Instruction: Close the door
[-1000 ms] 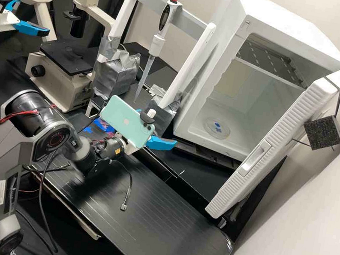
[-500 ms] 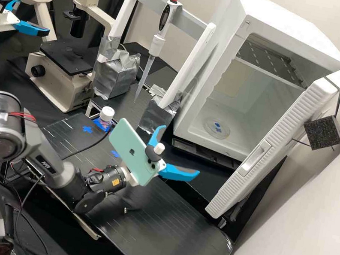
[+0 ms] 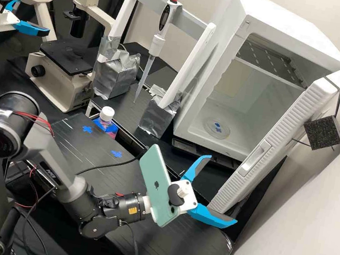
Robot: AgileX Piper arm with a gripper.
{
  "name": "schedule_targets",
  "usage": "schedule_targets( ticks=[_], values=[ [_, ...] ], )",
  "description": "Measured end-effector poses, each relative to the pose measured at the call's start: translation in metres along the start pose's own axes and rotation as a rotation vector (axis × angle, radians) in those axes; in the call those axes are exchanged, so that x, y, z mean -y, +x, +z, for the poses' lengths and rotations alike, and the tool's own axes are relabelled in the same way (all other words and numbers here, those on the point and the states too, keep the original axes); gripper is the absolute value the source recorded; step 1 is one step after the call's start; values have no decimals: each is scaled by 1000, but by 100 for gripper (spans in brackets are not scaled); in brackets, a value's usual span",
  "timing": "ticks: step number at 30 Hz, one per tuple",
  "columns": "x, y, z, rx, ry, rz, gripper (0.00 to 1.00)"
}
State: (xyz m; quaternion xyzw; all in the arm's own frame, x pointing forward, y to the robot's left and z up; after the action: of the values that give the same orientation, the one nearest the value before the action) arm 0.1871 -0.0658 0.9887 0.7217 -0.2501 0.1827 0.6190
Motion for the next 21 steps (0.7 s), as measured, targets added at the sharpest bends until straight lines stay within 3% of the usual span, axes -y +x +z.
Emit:
schedule_targets(
  ticks=[8,13,21],
  values=[
    [20,44,17,-17,-10,-58,100],
    [24,53,25,-8,-6,-76,100],
    [32,62,16,-60,19,-125,100]
  ],
)
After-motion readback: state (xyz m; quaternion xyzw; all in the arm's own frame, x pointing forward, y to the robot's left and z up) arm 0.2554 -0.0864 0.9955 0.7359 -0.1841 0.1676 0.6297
